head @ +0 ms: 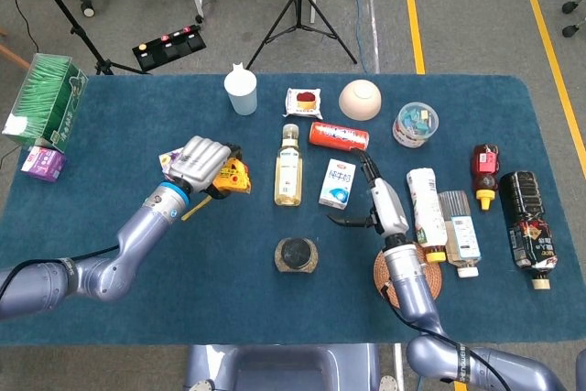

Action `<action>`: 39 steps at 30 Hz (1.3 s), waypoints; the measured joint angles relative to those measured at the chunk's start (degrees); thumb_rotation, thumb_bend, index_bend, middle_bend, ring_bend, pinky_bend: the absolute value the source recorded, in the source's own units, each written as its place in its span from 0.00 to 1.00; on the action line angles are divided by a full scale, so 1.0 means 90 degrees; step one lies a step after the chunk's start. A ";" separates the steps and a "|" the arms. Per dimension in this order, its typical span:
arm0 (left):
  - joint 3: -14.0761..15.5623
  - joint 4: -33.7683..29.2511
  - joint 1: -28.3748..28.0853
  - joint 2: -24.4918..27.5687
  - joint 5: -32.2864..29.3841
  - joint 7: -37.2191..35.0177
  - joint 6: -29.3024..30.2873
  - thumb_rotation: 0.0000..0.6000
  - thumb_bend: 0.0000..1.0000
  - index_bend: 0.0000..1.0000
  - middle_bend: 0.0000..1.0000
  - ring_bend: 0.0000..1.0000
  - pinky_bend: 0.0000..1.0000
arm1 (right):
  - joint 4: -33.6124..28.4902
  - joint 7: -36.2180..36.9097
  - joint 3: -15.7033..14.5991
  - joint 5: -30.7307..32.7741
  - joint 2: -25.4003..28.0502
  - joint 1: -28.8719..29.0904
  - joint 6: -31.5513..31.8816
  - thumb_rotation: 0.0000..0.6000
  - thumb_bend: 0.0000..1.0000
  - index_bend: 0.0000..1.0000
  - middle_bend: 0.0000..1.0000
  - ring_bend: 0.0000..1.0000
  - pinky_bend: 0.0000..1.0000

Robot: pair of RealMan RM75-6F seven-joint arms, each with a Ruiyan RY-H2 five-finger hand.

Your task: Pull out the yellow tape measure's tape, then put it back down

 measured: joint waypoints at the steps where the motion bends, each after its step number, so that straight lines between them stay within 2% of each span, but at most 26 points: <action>1: 0.0020 -0.0005 0.0044 0.0018 0.0040 -0.0025 0.0014 1.00 0.28 0.62 0.53 0.50 0.67 | 0.0014 0.0031 -0.0010 -0.0039 0.0045 -0.0013 -0.0006 0.97 0.03 0.00 0.04 0.01 0.10; 13: 0.0430 0.0047 0.0843 0.0180 0.1015 -0.0546 0.0195 1.00 0.28 0.62 0.53 0.50 0.65 | 0.0273 0.0285 -0.0131 -0.0353 0.0263 -0.0080 -0.0003 0.98 0.03 0.02 0.06 0.03 0.10; 23: 0.0715 0.0799 0.1437 -0.0125 0.1264 -0.1069 0.0109 1.00 0.28 0.62 0.53 0.48 0.59 | 0.0409 0.0258 -0.0253 -0.0428 0.0305 -0.0104 0.0056 0.97 0.03 0.02 0.06 0.03 0.10; 31: 0.0892 0.1260 0.1636 -0.0499 0.1408 -0.0928 -0.0001 1.00 0.27 0.62 0.51 0.36 0.49 | 0.0452 0.0207 -0.0353 -0.0457 0.0322 -0.0131 0.0090 0.97 0.03 0.02 0.06 0.03 0.10; 34: 0.0940 0.1283 0.1662 -0.0558 0.1451 -0.0791 0.0016 1.00 0.25 0.59 0.41 0.23 0.38 | 0.0462 0.0229 -0.0348 -0.0446 0.0331 -0.0142 0.0107 0.96 0.03 0.02 0.06 0.03 0.10; 39: 0.1033 0.1242 0.1677 -0.0588 0.1438 -0.0416 0.0073 1.00 0.19 0.44 0.26 0.08 0.28 | 0.0466 0.0239 -0.0347 -0.0479 0.0384 -0.0149 0.0129 0.97 0.03 0.02 0.06 0.03 0.10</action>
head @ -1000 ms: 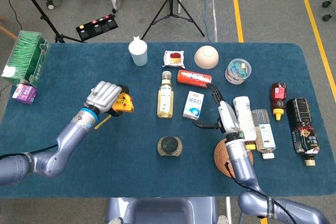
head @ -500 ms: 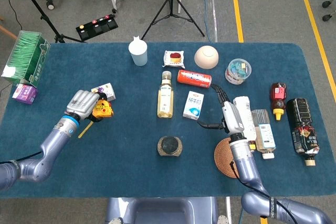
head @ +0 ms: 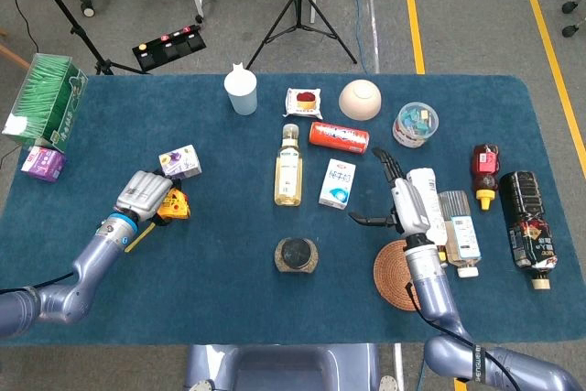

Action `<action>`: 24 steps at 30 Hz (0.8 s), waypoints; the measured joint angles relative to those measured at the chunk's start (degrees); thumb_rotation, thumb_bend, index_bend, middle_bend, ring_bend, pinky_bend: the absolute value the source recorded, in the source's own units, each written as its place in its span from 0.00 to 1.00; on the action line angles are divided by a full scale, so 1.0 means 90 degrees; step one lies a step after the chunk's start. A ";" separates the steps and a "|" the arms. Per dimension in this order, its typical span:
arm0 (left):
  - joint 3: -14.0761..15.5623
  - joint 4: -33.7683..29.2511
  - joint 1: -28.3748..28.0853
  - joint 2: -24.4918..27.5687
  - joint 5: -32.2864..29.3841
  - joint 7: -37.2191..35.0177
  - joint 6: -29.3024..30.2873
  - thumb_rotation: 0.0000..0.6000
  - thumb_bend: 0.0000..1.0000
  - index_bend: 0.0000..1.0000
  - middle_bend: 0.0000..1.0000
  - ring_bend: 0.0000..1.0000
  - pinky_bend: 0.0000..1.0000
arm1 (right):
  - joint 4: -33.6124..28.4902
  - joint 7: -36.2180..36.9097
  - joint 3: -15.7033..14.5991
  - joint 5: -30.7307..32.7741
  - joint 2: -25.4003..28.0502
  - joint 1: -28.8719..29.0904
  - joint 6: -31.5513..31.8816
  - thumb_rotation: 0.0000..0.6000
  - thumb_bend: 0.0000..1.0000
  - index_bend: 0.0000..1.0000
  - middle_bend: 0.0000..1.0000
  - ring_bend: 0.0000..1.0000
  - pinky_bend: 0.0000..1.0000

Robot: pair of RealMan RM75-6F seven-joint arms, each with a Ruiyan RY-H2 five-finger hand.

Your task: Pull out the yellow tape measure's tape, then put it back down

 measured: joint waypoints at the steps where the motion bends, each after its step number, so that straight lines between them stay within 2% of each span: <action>1: 0.0008 -0.0027 0.0001 -0.0003 -0.0020 0.0078 0.0021 1.00 0.18 0.40 0.23 0.05 0.26 | -0.0003 0.0006 0.0002 0.0001 0.0015 -0.0003 0.0001 0.97 0.03 0.02 0.06 0.03 0.10; 4: 0.0028 -0.0143 0.0000 -0.0006 -0.0133 0.0303 0.0081 1.00 0.17 0.32 0.17 0.01 0.24 | 0.0000 0.0029 0.0004 0.0016 0.0042 -0.0016 0.0005 0.97 0.03 0.02 0.06 0.03 0.10; 9: 0.0048 -0.0382 -0.0036 0.0043 -0.0372 0.0639 0.0123 1.00 0.17 0.22 0.10 0.00 0.22 | 0.0005 0.0050 -0.0008 -0.0006 0.0089 -0.0036 0.0025 0.97 0.03 0.02 0.06 0.03 0.10; 15: -0.0008 -0.0684 0.0000 0.0150 -0.0457 0.0751 0.0338 1.00 0.16 0.22 0.09 0.00 0.22 | -0.0012 0.0028 -0.0036 -0.0089 0.0196 -0.0071 0.0080 0.97 0.03 0.02 0.06 0.03 0.10; 19: -0.0135 -0.0909 0.0160 0.0258 -0.0313 0.0536 0.0686 1.00 0.16 0.22 0.09 0.00 0.22 | -0.0025 -0.0060 -0.0086 -0.0189 0.0305 -0.0101 0.0129 0.97 0.04 0.03 0.07 0.04 0.12; 24: -0.0274 -0.1289 0.0517 0.0506 0.0111 0.0118 0.1269 1.00 0.16 0.22 0.09 0.00 0.23 | 0.0075 -0.0195 -0.0187 -0.0267 0.0439 -0.0157 0.0170 0.97 0.14 0.10 0.12 0.09 0.13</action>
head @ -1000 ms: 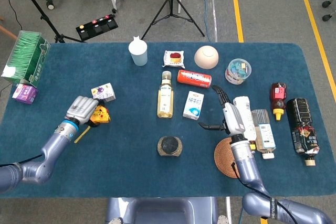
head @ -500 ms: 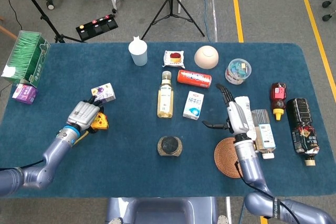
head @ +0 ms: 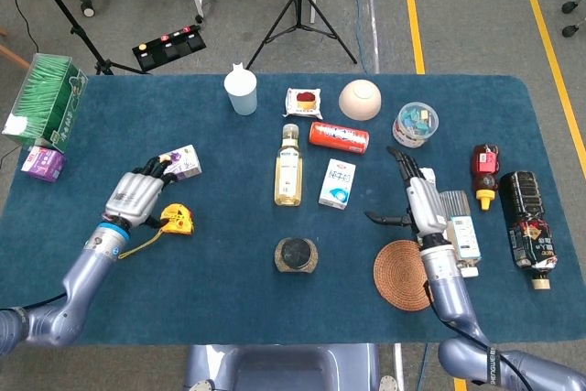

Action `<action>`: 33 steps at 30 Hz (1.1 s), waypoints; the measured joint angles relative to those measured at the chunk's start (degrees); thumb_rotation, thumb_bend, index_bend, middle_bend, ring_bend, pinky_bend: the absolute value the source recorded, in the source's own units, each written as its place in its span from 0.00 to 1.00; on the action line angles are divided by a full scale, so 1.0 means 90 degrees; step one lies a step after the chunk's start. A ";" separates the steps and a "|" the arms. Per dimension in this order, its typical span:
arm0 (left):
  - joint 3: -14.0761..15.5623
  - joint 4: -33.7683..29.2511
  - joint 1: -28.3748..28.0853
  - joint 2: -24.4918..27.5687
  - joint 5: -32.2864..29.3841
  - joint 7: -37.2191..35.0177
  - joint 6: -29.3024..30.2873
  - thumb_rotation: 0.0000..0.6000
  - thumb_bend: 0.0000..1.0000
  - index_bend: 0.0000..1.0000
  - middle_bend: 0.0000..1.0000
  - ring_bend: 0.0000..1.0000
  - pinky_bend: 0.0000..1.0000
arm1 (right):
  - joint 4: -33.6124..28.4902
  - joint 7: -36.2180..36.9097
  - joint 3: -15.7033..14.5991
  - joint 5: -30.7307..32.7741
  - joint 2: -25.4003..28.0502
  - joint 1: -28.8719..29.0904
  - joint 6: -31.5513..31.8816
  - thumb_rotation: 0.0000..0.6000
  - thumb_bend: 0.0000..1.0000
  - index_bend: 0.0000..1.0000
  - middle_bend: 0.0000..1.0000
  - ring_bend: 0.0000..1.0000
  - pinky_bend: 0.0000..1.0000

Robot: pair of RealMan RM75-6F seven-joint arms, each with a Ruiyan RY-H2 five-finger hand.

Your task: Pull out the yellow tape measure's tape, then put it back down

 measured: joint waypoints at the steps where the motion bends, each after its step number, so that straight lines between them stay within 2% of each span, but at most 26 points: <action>1: -0.0012 -0.0052 0.0077 0.0039 0.0097 -0.0070 0.0122 1.00 0.16 0.23 0.09 0.00 0.24 | 0.0035 -0.0033 -0.0028 -0.0025 0.0023 -0.0017 0.0020 0.97 0.16 0.12 0.14 0.10 0.13; 4: -0.0025 -0.0199 0.0392 0.0167 0.0477 -0.0352 0.0573 1.00 0.16 0.32 0.13 0.05 0.30 | 0.0146 -0.0133 -0.0129 -0.0116 0.0091 -0.0090 0.0110 0.97 0.25 0.19 0.18 0.14 0.15; 6: -0.0023 -0.0248 0.0645 0.0238 0.0769 -0.0611 0.0908 1.00 0.16 0.38 0.17 0.09 0.34 | 0.0225 -0.0231 -0.0192 -0.0159 0.0130 -0.0134 0.0168 0.97 0.30 0.25 0.21 0.18 0.20; 10: -0.0005 -0.0221 0.1147 0.0318 0.1264 -0.1137 0.1532 1.00 0.16 0.43 0.24 0.17 0.39 | 0.0381 -0.0452 -0.0310 -0.0261 0.0194 -0.0218 0.0308 0.97 0.33 0.30 0.23 0.22 0.24; 14: 0.0045 -0.0075 0.1708 0.0360 0.1622 -0.1750 0.2061 1.00 0.16 0.45 0.25 0.18 0.39 | 0.0518 -0.0880 -0.0469 -0.0389 0.0266 -0.0295 0.0449 0.98 0.33 0.31 0.23 0.22 0.24; 21: 0.0184 0.0178 0.2420 0.0433 0.2030 -0.2304 0.2575 1.00 0.16 0.45 0.25 0.18 0.39 | 0.0478 -0.1726 -0.0895 -0.0511 0.0472 -0.0669 0.0855 0.98 0.33 0.33 0.24 0.22 0.23; 33: 0.0424 0.0392 0.3392 0.0403 0.2726 -0.2907 0.3267 1.00 0.16 0.45 0.25 0.18 0.34 | -0.0114 -0.2178 -0.1394 -0.0754 0.0816 -0.1638 0.2048 0.97 0.33 0.35 0.26 0.22 0.20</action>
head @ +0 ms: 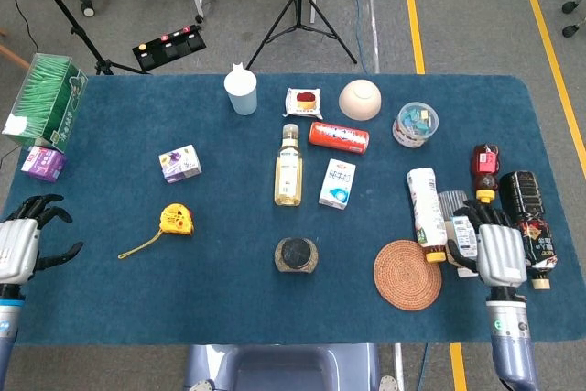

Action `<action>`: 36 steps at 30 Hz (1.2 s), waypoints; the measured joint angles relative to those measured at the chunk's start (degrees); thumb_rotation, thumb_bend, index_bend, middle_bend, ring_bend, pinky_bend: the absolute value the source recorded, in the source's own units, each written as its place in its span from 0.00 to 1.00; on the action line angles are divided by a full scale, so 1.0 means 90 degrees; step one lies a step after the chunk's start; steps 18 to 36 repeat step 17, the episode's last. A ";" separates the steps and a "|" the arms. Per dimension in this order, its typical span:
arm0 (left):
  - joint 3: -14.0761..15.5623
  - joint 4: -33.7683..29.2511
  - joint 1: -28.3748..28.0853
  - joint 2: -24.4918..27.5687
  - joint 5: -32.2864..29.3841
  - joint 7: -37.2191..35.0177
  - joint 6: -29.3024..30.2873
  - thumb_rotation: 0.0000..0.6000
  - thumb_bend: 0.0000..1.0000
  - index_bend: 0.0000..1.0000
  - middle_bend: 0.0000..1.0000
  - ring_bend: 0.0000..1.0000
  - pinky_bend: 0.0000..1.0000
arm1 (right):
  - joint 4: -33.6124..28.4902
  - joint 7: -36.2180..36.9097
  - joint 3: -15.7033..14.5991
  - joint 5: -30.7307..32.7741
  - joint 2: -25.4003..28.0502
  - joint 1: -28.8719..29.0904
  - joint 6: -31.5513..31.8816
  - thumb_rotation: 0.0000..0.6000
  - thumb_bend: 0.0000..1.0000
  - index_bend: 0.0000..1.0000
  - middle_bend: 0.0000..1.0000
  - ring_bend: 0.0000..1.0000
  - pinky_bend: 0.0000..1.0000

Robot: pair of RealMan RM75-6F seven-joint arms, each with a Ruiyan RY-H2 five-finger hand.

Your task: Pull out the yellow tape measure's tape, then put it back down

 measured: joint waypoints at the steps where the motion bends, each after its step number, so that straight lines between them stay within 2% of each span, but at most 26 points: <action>1: 0.0007 0.0009 0.0067 -0.0022 0.0029 0.0005 0.0068 1.00 0.16 0.45 0.25 0.18 0.34 | -0.0073 -0.0057 -0.0066 -0.0035 0.0040 -0.0109 0.0118 0.98 0.33 0.35 0.26 0.21 0.20; 7: 0.0100 -0.0008 0.0403 -0.0064 0.0305 0.0143 0.0275 1.00 0.16 0.45 0.25 0.18 0.34 | -0.0410 -0.0170 -0.0364 -0.0277 0.0303 -0.0529 0.0487 0.97 0.33 0.35 0.26 0.21 0.20; 14: 0.0201 -0.0279 0.0512 0.0042 0.0629 0.0392 0.0196 1.00 0.16 0.45 0.25 0.18 0.32 | -0.0485 0.0021 -0.0517 -0.0526 0.0404 -0.0739 0.0587 0.97 0.33 0.35 0.26 0.21 0.19; 17: 0.0239 -0.0479 0.0552 0.0181 0.0675 0.0533 0.0127 1.00 0.16 0.45 0.25 0.18 0.32 | -0.0445 0.0145 -0.0542 -0.0589 0.0406 -0.0820 0.0632 0.97 0.33 0.35 0.26 0.20 0.19; 36: 0.0239 -0.0479 0.0552 0.0181 0.0675 0.0533 0.0127 1.00 0.16 0.45 0.25 0.18 0.32 | -0.0445 0.0145 -0.0542 -0.0589 0.0406 -0.0820 0.0632 0.97 0.33 0.35 0.26 0.20 0.19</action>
